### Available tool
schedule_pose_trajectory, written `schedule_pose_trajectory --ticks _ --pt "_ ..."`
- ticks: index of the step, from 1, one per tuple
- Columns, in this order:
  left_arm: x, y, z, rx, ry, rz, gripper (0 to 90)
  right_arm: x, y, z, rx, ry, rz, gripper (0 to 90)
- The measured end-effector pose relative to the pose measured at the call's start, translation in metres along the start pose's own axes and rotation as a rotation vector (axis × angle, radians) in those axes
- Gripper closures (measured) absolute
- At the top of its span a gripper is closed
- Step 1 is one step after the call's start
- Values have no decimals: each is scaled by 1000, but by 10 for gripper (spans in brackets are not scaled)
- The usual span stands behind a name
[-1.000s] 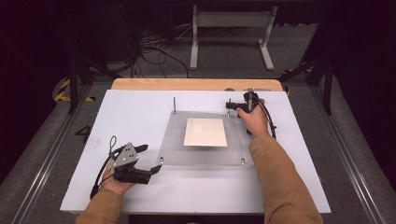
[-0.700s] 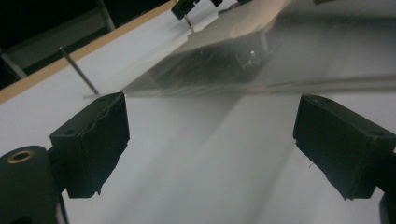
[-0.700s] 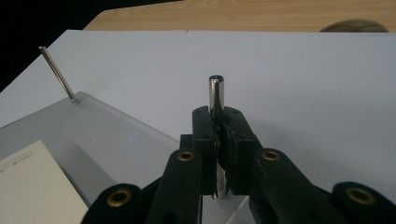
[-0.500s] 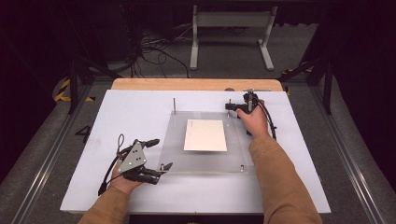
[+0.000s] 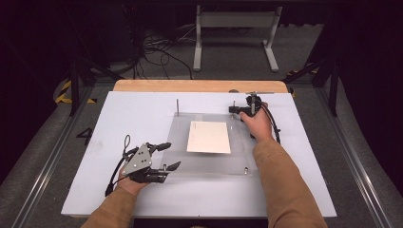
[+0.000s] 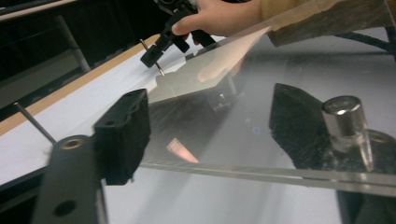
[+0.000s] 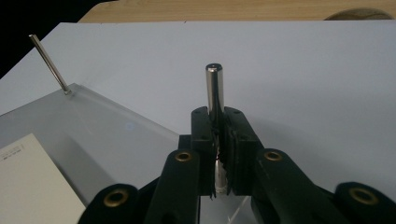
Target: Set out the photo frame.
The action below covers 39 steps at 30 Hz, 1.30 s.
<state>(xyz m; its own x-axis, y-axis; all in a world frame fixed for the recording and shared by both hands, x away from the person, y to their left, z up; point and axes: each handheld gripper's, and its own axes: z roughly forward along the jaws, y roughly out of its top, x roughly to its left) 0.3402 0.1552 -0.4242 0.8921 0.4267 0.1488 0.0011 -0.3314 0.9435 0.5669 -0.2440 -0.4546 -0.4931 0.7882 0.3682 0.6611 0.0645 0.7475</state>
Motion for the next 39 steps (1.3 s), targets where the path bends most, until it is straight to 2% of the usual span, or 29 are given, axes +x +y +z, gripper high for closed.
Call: schedule_pose_trajectory --ticks 1,4,7,9,11,13,16,18,21,27,32,34,36,37,39 --pt "0 -1 0 -6 1 5 392 0 0 0 1 -2 8 832" --pt "-1 -1 2 -7 6 23 423 0 0 0 -1 6 28 827" --pt "-1 0 3 4 11 48 458 2 0 -2 3 -11 15 815" --pt "-1 0 3 6 6 49 465 3 0 -3 3 -26 16 711" --pt "0 1 3 6 6 39 464 7 -3 -4 -12 -17 9 596" --pt "0 2 3 7 4 37 464 10 -4 -5 -9 -19 -7 578" --pt "0 2 3 7 7 37 464 17 -7 -17 -14 -46 -70 508" --pt "0 2 3 7 7 36 464 18 -8 -20 -21 -45 -67 500" --pt "1 3 3 10 6 36 464 23 -9 -41 -61 -30 -79 446" --pt "1 5 3 11 8 24 464 40 -14 -81 -93 -21 -197 404" --pt "2 7 3 11 8 14 464 62 -27 -111 -81 -10 -346 402" --pt "2 9 2 15 11 12 464 68 -32 -123 -97 12 -381 394" --pt "2 10 2 17 11 8 464 70 -35 -129 -107 22 -391 395" --pt "3 10 2 18 11 8 464 75 -42 -141 -117 33 -420 396" --pt "3 12 2 20 10 0 464 77 -46 -147 -120 38 -429 396"
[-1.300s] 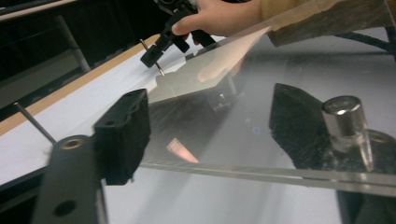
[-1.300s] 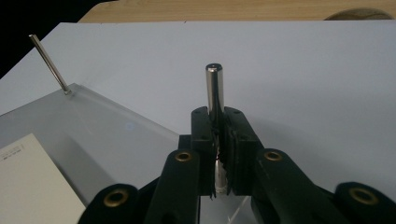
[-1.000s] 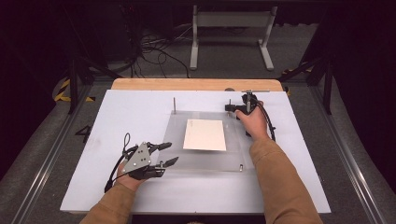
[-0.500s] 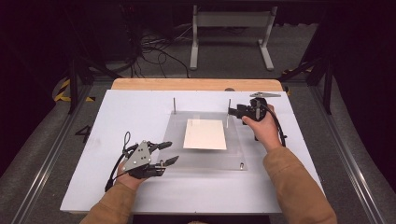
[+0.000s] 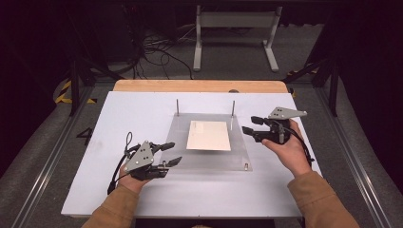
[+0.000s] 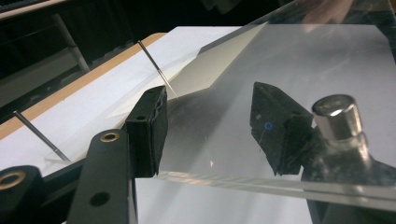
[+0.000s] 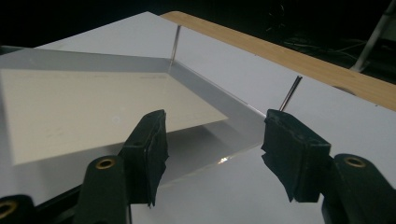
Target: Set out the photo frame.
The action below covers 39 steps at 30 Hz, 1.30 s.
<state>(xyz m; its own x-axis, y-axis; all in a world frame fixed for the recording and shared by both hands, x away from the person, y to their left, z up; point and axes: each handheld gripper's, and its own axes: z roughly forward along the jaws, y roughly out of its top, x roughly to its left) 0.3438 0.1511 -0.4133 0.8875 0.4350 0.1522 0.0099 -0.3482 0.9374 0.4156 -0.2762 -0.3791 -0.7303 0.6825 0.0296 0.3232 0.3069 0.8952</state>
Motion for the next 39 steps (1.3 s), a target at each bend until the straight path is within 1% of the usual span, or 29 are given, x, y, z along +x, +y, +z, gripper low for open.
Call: schedule_pose_trajectory --ticks 2,4,5,7,9,10,11,13,14,15,16,17,19,20,21,22,23,26,30,31,33,35,36,37,39 --pt "0 1 0 -1 2 -4 463 10 -3 -13 -11 8 -30 412" --pt "0 3 0 4 5 -5 463 19 -4 -22 -24 21 -64 389" --pt "-1 4 0 5 7 -12 462 28 -6 -31 -28 22 -105 393" --pt "-1 5 1 6 8 -11 463 34 -9 -38 -34 32 -118 391" --pt "-1 5 1 6 8 -12 463 36 -10 -40 -38 30 -123 387" --pt "-1 5 1 7 8 -11 463 39 -13 -44 -30 8 -143 378" --pt "-1 5 0 8 7 -11 462 40 -15 -46 -26 -1 -157 374" --pt "-1 6 1 9 8 -15 462 45 -20 -50 -31 4 -184 362" --pt "-1 6 1 9 8 -15 462 45 -20 -50 -31 4 -184 362" --pt "-1 6 0 11 9 -14 462 48 -21 -50 -33 11 -202 352" --pt "-1 6 0 15 10 -10 460 52 -24 -50 -29 16 -224 369" --pt "-2 6 1 14 13 -6 459 54 -25 -51 -29 4 -244 361" --pt "-2 6 1 13 13 -9 459 54 -31 -51 -44 -6 -254 355" --pt "-1 6 0 13 11 -12 459 53 -34 -50 -36 -8 -253 334" --pt "-1 6 0 13 12 -12 459 52 -36 -49 -16 -6 -252 322" --pt "-1 6 0 13 11 -14 459 52 -39 -48 3 -4 -254 323" --pt "-1 6 1 12 13 -13 459 53 -40 -48 5 -2 -265 322" --pt "-1 6 1 10 11 -15 459 61 -42 -45 -41 48 -280 294" --pt "-1 7 0 14 9 -14 459 73 -39 -37 -90 88 -340 271" --pt "-1 7 0 14 9 -14 459 75 -39 -34 -96 96 -348 269" --pt "-1 7 0 14 9 -14 459 78 -38 -29 -114 95 -364 258" --pt "-1 6 0 14 10 -10 459 80 -37 -23 -140 83 -386 267" --pt "-1 6 0 14 9 -9 459 80 -37 -20 -152 77 -406 275" --pt "-1 6 1 12 8 -11 459 80 -37 -17 -154 74 -410 283" --pt "-1 6 1 12 6 -11 459 80 -38 -12 -158 88 -401 310"
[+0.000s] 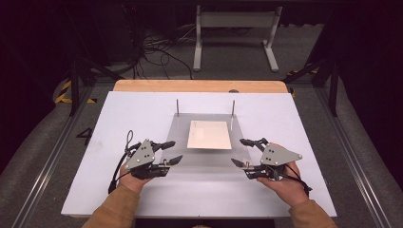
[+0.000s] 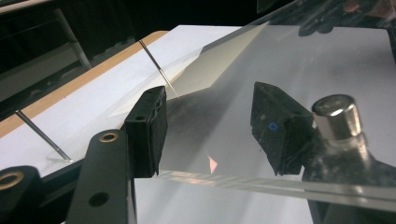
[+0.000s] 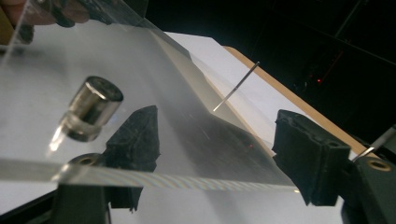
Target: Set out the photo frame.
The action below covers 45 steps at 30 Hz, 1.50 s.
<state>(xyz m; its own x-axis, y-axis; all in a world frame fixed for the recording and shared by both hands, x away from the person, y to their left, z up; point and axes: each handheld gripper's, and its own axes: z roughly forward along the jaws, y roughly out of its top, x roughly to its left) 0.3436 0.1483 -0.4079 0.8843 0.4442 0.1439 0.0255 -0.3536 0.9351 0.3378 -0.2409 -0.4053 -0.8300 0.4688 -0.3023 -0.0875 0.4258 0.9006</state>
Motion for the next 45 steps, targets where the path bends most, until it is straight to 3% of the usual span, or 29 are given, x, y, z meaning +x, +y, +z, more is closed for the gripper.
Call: schedule_pose_trajectory --ticks 3,7,11,14,19,21,32,45 --pt "0 0 0 0 0 1 458 1 -1 4 3 9 -8 371" --pt "0 0 0 4 1 6 459 -2 0 6 4 11 -10 554" --pt "0 1 0 -5 8 -1 464 -4 1 5 -6 -3 -34 595" --pt "1 2 0 -9 3 -10 468 -4 3 5 -3 -6 -39 599" --pt "4 9 -1 -9 6 15 496 -8 9 5 4 -7 -39 614" --pt "7 14 -2 -19 19 24 512 -11 14 5 10 -27 -64 624" --pt "12 29 0 -29 58 42 539 -23 25 4 -7 -62 -81 623" --pt "17 67 -15 -98 100 80 553 -25 56 -9 -87 -141 -162 624"
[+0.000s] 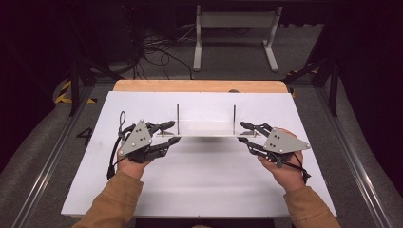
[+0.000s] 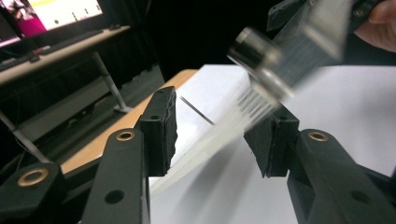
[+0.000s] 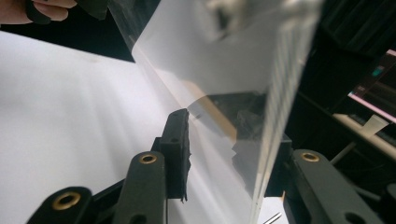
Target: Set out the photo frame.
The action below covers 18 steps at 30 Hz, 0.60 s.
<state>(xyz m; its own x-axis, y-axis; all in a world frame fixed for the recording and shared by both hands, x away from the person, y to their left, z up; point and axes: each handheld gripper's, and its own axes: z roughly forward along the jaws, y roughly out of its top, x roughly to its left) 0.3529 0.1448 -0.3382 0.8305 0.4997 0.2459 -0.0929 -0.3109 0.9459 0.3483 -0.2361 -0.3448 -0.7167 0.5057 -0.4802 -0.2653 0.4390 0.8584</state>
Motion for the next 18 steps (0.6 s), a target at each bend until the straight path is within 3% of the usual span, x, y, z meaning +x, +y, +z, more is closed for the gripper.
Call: schedule_pose_trajectory --ticks 9,14,18 --pt "9 31 -9 -29 38 4 563 -7 27 -5 -46 -49 -68 630" --pt "6 40 -18 -41 40 -11 567 -12 45 -11 -81 -23 -18 625" --pt "2 47 -25 -49 33 -15 567 -8 58 -18 -70 -27 -30 624"
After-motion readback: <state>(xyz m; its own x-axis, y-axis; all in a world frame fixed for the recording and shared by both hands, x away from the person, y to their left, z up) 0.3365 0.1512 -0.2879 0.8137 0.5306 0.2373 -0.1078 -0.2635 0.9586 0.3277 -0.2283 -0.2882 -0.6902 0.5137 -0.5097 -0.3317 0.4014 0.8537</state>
